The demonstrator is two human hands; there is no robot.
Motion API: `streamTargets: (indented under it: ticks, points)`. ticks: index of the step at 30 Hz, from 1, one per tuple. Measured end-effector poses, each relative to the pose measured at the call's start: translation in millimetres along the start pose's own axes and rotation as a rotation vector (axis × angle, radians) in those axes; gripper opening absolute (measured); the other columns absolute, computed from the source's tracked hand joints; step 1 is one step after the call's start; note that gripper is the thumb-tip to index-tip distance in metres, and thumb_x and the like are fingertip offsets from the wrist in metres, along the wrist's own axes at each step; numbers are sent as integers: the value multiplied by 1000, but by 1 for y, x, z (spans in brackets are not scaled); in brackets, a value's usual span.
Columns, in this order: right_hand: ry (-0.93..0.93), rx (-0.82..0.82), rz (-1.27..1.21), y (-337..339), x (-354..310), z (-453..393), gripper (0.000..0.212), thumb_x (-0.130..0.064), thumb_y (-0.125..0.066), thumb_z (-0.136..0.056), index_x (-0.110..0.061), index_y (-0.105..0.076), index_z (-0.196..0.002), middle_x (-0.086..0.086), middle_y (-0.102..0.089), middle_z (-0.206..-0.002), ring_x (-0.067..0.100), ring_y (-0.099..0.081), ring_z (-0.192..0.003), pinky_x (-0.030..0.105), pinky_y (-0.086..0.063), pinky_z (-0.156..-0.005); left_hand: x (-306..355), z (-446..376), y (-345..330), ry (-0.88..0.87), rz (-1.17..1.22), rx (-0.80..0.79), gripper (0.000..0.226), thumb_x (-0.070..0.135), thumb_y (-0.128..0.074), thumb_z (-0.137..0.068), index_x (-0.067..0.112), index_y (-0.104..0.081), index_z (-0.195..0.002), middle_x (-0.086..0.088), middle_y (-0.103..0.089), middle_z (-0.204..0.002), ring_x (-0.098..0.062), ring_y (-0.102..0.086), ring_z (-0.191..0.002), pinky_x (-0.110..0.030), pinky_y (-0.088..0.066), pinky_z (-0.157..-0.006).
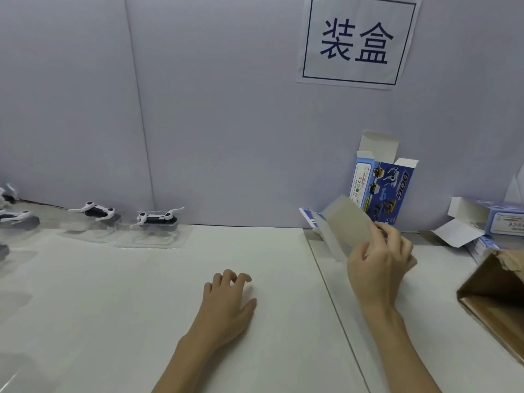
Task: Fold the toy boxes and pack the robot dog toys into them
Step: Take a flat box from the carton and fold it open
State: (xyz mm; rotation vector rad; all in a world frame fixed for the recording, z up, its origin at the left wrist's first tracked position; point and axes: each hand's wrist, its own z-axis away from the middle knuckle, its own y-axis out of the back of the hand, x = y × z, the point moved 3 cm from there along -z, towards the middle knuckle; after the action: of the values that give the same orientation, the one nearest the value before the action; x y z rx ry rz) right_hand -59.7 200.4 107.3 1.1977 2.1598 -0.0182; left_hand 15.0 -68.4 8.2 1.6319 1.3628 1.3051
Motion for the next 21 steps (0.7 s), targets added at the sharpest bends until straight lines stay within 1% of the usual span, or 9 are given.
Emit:
streamTargets:
  ticks: [3, 5, 7, 8, 10, 11, 15, 18, 21]
  points:
    - [115, 25, -348, 9, -25, 2, 50, -8, -50, -93, -7, -60, -142, 1, -68, -115, 21, -55, -106, 34, -46, -98, 3, -2, 6, -23, 163, 87, 82, 63, -55, -95, 38, -14, -161, 14, -29, -146, -12, -35, -132, -30, -25, -98]
    - [181, -27, -507, 10, -39, 8, 41, -5, -48, -96, -9, -65, -133, -2, -69, -101, 14, -61, -98, 28, -50, -89, 9, -3, 18, -37, 382, 146, 100, 66, -64, -84, 46, -4, -162, 27, -22, -156, 7, -25, -139, -32, -25, -106]
    - [211, -136, -535, 3, -48, 18, 32, -2, -49, -98, -11, -71, -118, -2, -68, -101, 16, -65, -99, 24, -51, -87, 17, -5, 27, -18, 581, 150, 100, 61, -69, -79, 61, -6, -156, 41, -17, -157, 32, -16, -132, -28, -23, -111]
    - [186, -217, -508, -4, -48, 23, 28, -3, -51, -100, -11, -72, -115, -2, -67, -105, 17, -65, -102, 18, -49, -88, 21, -5, 28, -4, 680, 114, 91, 56, -71, -83, 66, -14, -153, 41, -25, -157, 35, -24, -127, -22, -28, -108]
    - [72, -418, -417, -19, -44, 33, 22, -7, -56, -102, -13, -74, -111, -2, -66, -112, 16, -64, -107, 13, -45, -87, 29, -4, 27, 7, 832, 30, 71, 46, -71, -91, 68, -31, -145, 30, -48, -148, 23, -58, -104, -8, -46, -87]
    - [6, -519, -387, -26, -42, 38, 20, -12, -56, -104, -14, -75, -111, -4, -67, -114, 16, -62, -110, 16, -46, -87, 29, -3, 26, -15, 830, 12, 74, 45, -72, -89, 72, -29, -142, 28, -55, -141, 15, -65, -96, -6, -48, -78]
    - [-243, -689, -547, -35, -37, 44, 30, -29, -48, -110, -23, -78, -109, -20, -73, -106, 8, -65, -111, 12, -47, -80, 29, 3, 29, -85, 847, 30, 106, 26, -87, -81, 72, -16, -145, 32, -56, -140, 2, -64, -113, -14, -50, -90]
    - [-457, -719, -848, -31, -39, 38, 55, -56, -37, -107, -23, -80, -106, -10, -79, -106, 8, -71, -109, 28, -48, -95, 31, 6, 42, -143, 878, 215, 107, 45, -92, -71, 46, -26, -156, 26, -46, -153, -4, -60, -124, -30, -52, -97]
    - [-509, -770, -1019, -27, -45, 34, 67, -69, -27, -100, -29, -80, -110, -2, -79, -113, 14, -71, -112, 40, -45, -97, 31, 6, 54, -81, 1007, 423, 91, 52, -89, -66, 33, -48, -145, 20, -63, -131, -1, -65, -114, -18, -54, -87]
